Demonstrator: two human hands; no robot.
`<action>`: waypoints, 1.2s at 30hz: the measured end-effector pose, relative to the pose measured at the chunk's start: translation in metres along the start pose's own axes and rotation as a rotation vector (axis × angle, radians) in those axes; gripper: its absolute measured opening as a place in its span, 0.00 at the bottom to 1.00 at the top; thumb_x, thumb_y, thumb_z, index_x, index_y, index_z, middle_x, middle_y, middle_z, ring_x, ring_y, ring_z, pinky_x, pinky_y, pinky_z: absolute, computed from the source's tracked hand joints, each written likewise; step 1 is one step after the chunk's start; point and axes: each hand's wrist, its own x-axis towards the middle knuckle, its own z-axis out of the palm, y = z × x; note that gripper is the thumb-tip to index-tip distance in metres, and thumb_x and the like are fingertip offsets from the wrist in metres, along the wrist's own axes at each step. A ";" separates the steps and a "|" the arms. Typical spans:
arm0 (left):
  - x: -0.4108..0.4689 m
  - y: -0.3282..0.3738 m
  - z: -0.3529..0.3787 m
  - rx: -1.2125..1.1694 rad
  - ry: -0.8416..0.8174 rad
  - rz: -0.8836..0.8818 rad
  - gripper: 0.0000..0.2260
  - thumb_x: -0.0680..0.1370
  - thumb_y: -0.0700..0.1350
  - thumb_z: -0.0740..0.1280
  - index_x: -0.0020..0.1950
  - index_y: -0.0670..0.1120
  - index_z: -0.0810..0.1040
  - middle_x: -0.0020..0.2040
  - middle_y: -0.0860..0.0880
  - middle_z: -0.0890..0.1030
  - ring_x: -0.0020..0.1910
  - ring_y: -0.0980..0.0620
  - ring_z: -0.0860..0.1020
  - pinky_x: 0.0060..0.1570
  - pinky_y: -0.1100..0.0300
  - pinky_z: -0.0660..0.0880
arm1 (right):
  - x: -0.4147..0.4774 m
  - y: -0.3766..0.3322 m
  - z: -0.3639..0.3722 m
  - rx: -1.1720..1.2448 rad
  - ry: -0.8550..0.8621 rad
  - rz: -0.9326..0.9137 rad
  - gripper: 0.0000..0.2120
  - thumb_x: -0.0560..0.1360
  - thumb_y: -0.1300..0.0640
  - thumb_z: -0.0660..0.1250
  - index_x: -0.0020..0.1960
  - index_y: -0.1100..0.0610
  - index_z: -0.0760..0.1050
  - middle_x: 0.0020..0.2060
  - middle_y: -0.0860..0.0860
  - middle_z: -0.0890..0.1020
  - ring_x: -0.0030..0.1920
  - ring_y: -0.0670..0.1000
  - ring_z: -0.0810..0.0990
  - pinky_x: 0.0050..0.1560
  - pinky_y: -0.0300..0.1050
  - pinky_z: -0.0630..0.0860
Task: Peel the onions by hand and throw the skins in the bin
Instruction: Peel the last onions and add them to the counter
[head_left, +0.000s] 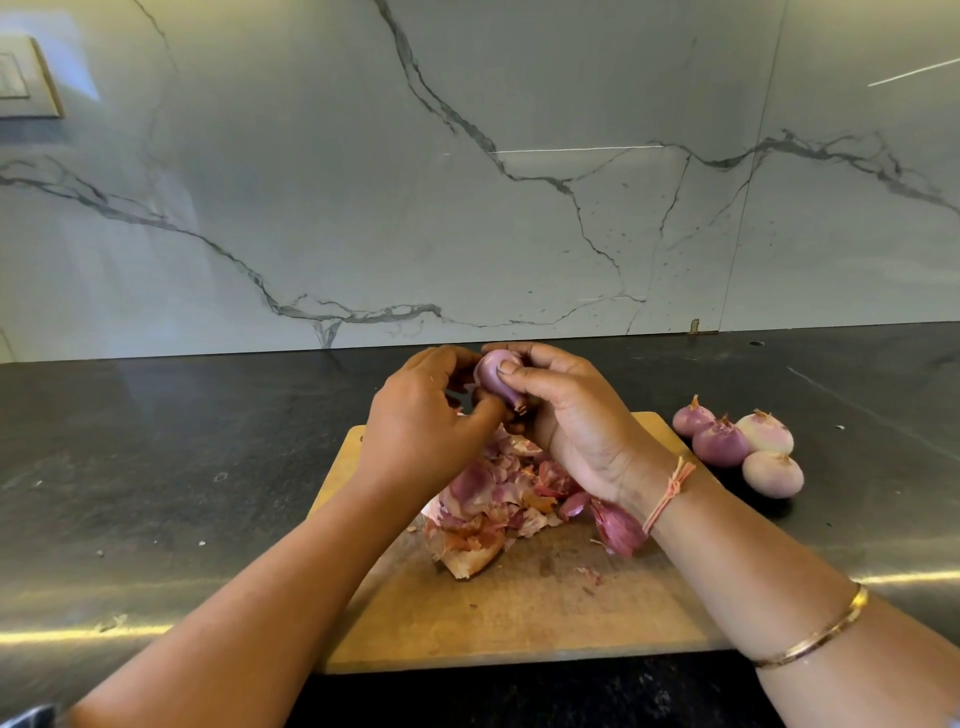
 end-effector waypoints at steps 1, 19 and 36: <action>0.000 0.000 0.000 0.002 0.005 -0.006 0.11 0.73 0.50 0.70 0.53 0.48 0.80 0.45 0.53 0.81 0.42 0.56 0.79 0.43 0.52 0.79 | 0.000 0.000 0.000 0.009 -0.002 0.000 0.08 0.78 0.68 0.60 0.51 0.63 0.77 0.46 0.60 0.79 0.46 0.51 0.79 0.50 0.45 0.76; -0.002 0.003 -0.002 -0.056 -0.069 0.038 0.18 0.70 0.56 0.62 0.55 0.51 0.80 0.47 0.56 0.81 0.45 0.60 0.79 0.45 0.57 0.79 | -0.001 -0.008 -0.005 -0.069 0.041 0.082 0.11 0.78 0.63 0.56 0.43 0.70 0.71 0.38 0.55 0.73 0.35 0.49 0.68 0.34 0.41 0.62; 0.002 -0.002 -0.003 -0.004 0.031 0.010 0.03 0.74 0.43 0.69 0.47 0.46 0.82 0.39 0.54 0.81 0.38 0.54 0.79 0.39 0.52 0.78 | 0.000 -0.005 -0.004 -0.006 -0.057 0.096 0.08 0.77 0.67 0.61 0.51 0.67 0.77 0.35 0.56 0.78 0.40 0.50 0.79 0.45 0.41 0.78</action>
